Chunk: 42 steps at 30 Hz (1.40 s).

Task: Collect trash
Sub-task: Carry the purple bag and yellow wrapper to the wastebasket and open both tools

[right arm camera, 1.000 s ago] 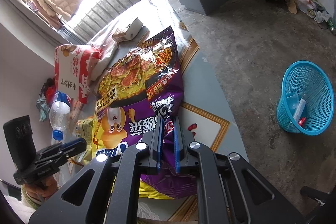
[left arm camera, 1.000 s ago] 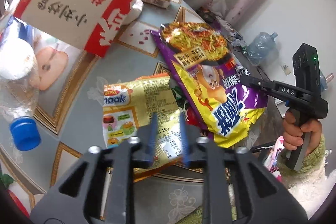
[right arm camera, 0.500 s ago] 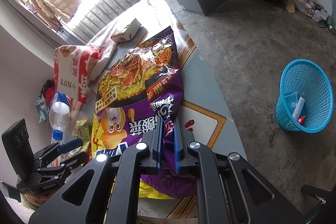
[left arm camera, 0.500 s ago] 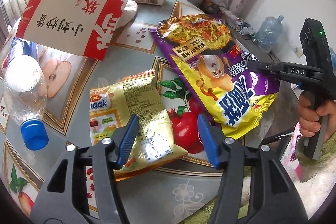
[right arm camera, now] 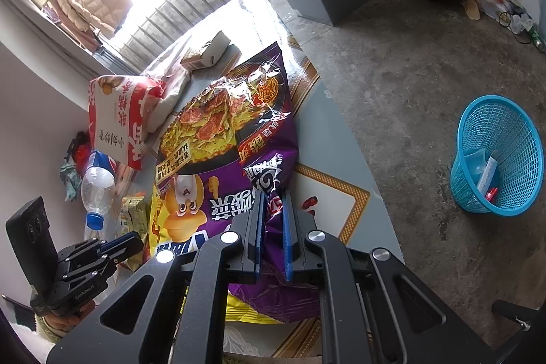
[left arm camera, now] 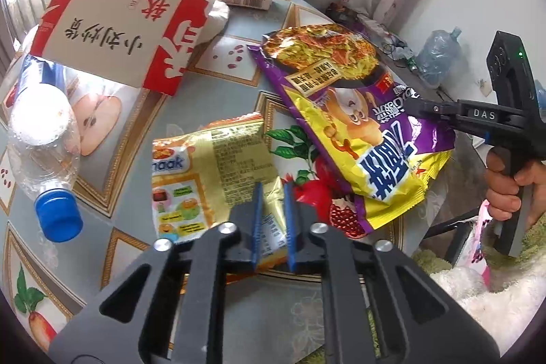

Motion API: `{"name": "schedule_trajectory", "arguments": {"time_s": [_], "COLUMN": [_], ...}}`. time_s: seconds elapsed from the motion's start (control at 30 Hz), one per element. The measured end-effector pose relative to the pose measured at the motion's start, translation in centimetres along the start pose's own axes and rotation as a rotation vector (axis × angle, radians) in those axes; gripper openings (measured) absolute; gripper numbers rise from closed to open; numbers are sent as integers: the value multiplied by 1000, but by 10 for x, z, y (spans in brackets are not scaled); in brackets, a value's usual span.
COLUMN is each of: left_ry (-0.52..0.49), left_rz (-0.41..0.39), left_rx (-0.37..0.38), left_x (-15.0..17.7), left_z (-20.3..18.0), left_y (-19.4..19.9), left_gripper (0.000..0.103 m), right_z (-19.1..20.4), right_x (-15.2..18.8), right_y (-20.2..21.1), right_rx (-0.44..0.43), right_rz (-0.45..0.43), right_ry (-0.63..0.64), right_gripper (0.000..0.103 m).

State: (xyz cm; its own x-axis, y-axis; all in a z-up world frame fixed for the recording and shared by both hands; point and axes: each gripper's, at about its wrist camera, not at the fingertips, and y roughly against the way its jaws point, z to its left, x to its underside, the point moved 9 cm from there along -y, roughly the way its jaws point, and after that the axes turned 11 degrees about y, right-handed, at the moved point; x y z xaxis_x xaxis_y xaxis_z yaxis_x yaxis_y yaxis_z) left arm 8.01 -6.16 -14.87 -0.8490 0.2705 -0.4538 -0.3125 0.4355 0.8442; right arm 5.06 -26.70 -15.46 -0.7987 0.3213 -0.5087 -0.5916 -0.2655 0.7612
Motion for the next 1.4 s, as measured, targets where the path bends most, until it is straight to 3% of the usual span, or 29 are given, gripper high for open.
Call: {"name": "schedule_trajectory", "arguments": {"time_s": [0.3,0.93,1.2,1.4], "left_ry": [10,-28,-90,-190], "left_rz": [-12,-200,-232,-238], "left_rx": [15,31,67,144], "left_x": [-5,-53,-68,-93], "left_z": [-2,-16,-43,-101], "left_y": [0,45,47,39], "left_gripper": [0,0,0,0], "right_z": [0,2,-2,-35], "right_x": [0,-4,-11,-23], "right_y": [0,13,34,72], "right_rx": [-5,-42,-43,15], "right_rz": [-2,-43,-101,-193], "right_ry": [-7,-28,-35,-74], "right_gripper": [10,9,9,9]}}
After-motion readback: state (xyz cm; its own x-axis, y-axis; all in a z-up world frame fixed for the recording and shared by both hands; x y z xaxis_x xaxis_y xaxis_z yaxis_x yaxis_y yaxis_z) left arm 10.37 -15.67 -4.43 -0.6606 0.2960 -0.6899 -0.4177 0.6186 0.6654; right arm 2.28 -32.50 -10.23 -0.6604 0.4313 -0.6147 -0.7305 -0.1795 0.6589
